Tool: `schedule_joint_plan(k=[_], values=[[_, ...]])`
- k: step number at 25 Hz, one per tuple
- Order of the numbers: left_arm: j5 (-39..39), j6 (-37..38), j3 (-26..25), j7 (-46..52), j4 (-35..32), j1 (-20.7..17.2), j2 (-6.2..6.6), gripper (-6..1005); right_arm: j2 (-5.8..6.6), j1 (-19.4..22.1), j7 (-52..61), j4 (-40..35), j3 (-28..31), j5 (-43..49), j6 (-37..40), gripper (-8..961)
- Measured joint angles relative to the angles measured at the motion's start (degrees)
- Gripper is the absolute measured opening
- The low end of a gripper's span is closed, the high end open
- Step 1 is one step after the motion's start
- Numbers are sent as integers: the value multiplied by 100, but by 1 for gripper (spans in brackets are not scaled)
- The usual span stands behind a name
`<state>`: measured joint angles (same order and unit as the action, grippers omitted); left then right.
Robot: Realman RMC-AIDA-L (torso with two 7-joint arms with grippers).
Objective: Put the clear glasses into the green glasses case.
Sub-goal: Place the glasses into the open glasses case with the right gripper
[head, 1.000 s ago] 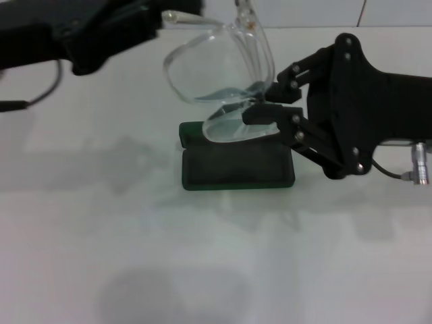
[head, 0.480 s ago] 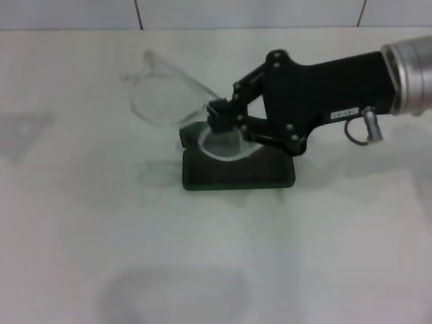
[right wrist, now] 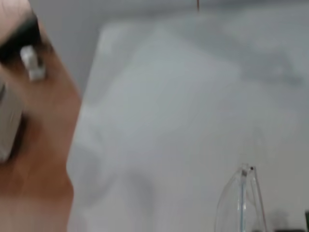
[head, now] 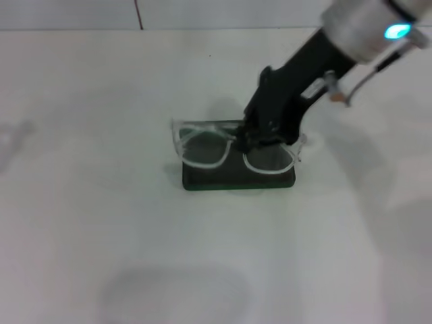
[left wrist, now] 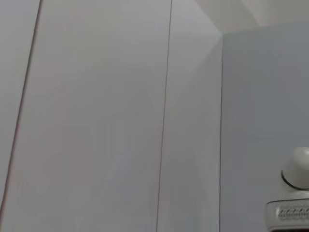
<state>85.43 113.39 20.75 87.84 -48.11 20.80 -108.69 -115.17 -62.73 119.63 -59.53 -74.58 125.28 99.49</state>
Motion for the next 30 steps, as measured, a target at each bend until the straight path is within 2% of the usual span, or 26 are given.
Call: schedule_joint_plan(k=[2,4,8,12,21,30], values=[[56,7,-1,-69,5,-14,-31,86,-85,-330,5,393,-115,344,-129,71],[102,14,-2,-125,8,-53,-57,86,-105,-603,5,761,-325,432,-331,72],[148,15,2,-196,12,-148,-107,86,-105,-1102,1,1405,-799,425,-700,72],[302,15,3,-292,20,-166,-170,86,-103,-1360,6,1739,-1297,422,-965,72],[514,6,-1,-426,22,-121,-309,86,-102,-1244,-11,1887,-2223,299,-1630,72],[580,-1,-1,-439,71,-41,-328,86,-102,-921,-242,1816,-2401,107,-2127,73]])
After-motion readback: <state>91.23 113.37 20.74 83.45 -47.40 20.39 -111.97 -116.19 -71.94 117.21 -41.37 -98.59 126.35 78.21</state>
